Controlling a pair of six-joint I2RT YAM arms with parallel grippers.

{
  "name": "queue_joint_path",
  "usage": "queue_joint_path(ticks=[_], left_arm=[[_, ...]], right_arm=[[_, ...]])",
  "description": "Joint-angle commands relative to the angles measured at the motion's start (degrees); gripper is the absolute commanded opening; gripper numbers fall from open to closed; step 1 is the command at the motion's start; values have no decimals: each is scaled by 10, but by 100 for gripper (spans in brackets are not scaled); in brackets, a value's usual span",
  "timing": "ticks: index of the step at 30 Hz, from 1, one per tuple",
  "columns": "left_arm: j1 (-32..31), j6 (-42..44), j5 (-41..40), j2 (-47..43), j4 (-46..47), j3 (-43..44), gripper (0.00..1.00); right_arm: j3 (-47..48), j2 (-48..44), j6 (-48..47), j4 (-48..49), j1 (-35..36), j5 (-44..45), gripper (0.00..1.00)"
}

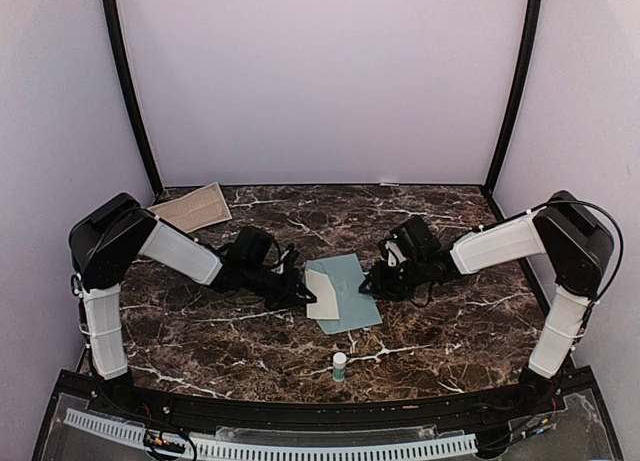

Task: Place the letter into the envelope and seal it
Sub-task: Place the letter in the envelope.

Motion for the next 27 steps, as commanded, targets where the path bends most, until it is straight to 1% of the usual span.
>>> queue_joint_path(ticks=[1,20,27], left_arm=[[-11,-7,7,4,12,7,0],[-40,-52,-34,25,55,23,0],[-50,-55,-36,41,53,40,0]], right_arm=[[3,13,5,-5,-1,-6,38],[8,16,11,-9,13,0,37],[15,18,12,-12,19,3,37]])
